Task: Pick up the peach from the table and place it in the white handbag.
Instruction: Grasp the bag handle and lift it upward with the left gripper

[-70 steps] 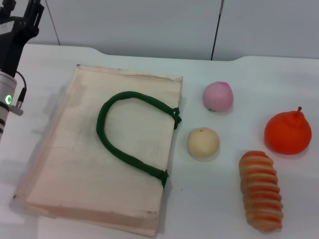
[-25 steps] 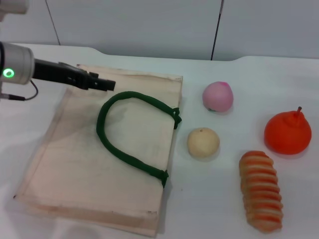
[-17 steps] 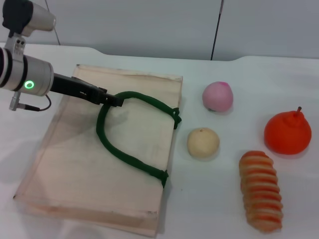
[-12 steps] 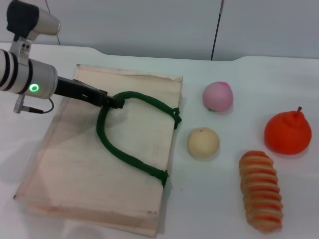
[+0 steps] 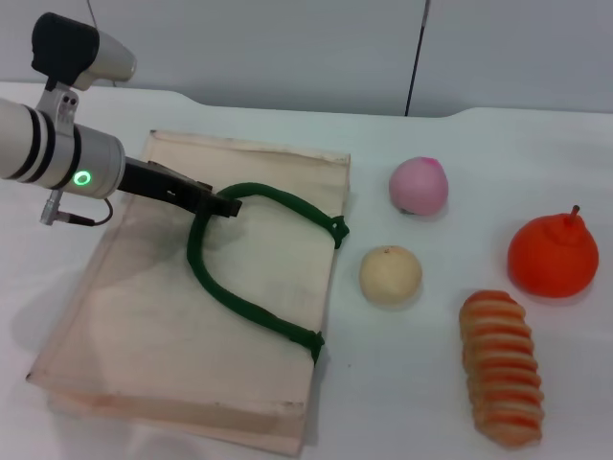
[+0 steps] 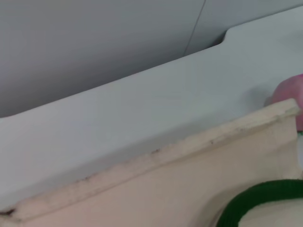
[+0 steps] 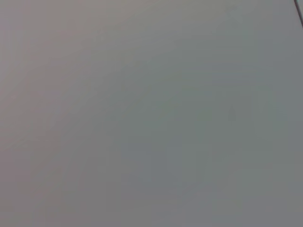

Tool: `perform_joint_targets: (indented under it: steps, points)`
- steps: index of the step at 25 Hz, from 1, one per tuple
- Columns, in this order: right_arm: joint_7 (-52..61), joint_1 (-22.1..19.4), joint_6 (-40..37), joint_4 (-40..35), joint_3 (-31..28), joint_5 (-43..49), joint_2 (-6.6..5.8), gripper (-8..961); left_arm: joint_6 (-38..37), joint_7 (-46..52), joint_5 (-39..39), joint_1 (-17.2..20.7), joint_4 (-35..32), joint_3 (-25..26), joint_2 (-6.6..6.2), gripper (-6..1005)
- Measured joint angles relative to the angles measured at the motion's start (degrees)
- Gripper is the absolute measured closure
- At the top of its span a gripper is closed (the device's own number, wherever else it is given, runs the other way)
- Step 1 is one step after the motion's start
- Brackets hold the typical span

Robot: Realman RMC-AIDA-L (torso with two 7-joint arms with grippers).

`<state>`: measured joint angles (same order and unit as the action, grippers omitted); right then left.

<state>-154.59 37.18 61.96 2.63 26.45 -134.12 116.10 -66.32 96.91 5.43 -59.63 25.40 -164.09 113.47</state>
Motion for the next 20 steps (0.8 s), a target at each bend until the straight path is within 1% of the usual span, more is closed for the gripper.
perform_joint_targets:
  steps: [4,13,15,17,18,19,20]
  points:
    - [0.0,-0.12,0.0,0.0,0.0,0.0,0.0,113,-0.03,0.26,0.01,0.0,0.09,0.0,-0.1,346]
    - [0.0,-0.02,-0.74,0.0,0.0,0.0,0.0,118,-0.08,0.15,-1.02,0.18,0.41,0.0,0.03,713]
    - [0.0,-0.27,-0.75,0.0,0.0,0.0,0.0,119,-0.75,-0.81,-3.24,0.53,0.69,0.0,-0.15,791]
    - [0.0,-0.43,-0.77,0.0,0.0,-0.01,0.0,121,-2.75,-3.01,-7.02,1.21,1.26,0.0,-0.74,812]
    - [0.0,-0.46,-0.77,0.01,0.0,0.01,0.0,121,-4.91,-4.55,-10.09,1.89,1.76,-0.01,-1.26,823]
    - [0.0,-0.49,-0.78,0.0,0.0,-0.01,0.0,122,-10.33,-7.41,-16.3,3.5,2.77,0.0,-2.24,833]
    - [0.0,-0.5,-0.78,0.0,0.0,0.0,-0.01,122,-10.33,-7.41,-16.3,3.5,2.77,0.0,-2.24,843]
